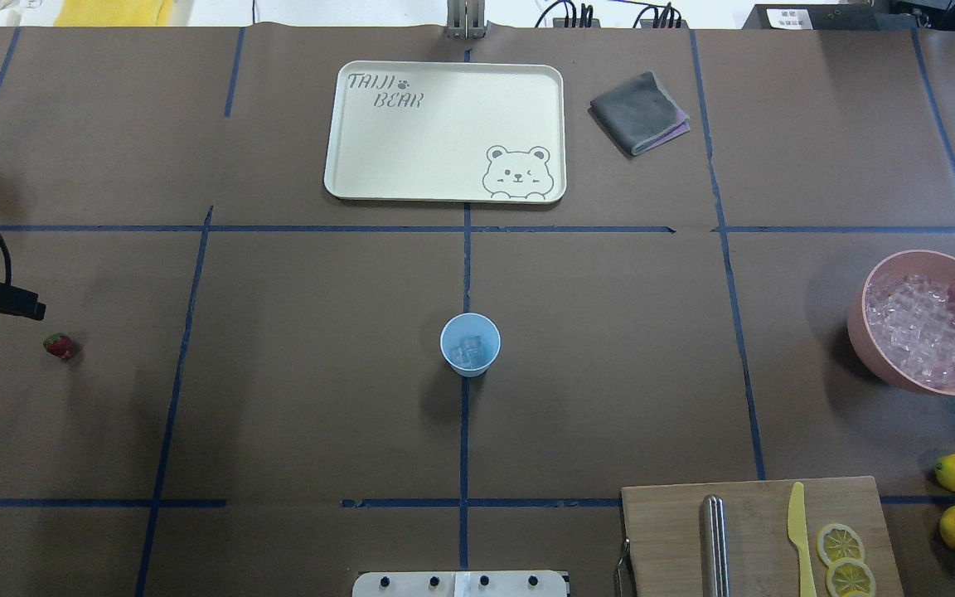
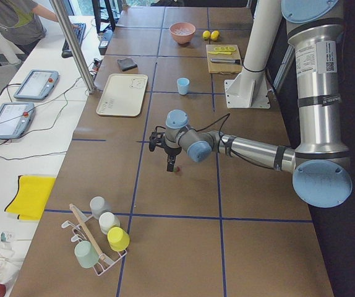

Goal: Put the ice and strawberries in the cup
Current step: 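Lower the left gripper onto the strawberry and grasp it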

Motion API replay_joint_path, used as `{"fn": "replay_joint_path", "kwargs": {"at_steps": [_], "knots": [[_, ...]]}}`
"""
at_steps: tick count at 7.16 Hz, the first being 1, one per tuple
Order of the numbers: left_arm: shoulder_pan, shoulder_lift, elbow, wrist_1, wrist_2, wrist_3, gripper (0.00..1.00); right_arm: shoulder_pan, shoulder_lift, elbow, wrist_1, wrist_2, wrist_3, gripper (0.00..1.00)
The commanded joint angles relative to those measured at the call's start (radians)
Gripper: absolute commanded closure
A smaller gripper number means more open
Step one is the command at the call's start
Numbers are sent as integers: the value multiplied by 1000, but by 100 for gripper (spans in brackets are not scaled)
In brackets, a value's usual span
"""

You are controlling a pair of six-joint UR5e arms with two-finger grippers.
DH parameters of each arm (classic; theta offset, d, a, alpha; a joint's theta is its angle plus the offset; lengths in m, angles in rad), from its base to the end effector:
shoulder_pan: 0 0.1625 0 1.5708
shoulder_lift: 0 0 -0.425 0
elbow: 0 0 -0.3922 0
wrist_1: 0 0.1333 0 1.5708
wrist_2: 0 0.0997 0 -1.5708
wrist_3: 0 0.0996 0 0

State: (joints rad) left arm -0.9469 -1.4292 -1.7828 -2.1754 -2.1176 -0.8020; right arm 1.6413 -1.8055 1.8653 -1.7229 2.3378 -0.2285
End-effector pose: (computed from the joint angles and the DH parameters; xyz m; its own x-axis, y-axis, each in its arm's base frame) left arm 0.2039 -0.4228 0.5598 0.6778 0.0749 -0.7314 0.0447 0.9888 0.1427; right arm 0.0912 -0.3798 0.6330 0.7110 -0.1134 0.6939 0.0933 0.9934 0.0667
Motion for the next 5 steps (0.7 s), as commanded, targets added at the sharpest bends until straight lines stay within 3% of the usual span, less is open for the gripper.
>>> {"fn": "replay_joint_path", "kwargs": {"at_steps": [1,5], "knots": [[54,-11,74,-87,10,-39,0,0,0,0,0,0,-2,1],[95,-33,101,-86,11,-40,0,0,0,0,-1,0,-2,1]]}}
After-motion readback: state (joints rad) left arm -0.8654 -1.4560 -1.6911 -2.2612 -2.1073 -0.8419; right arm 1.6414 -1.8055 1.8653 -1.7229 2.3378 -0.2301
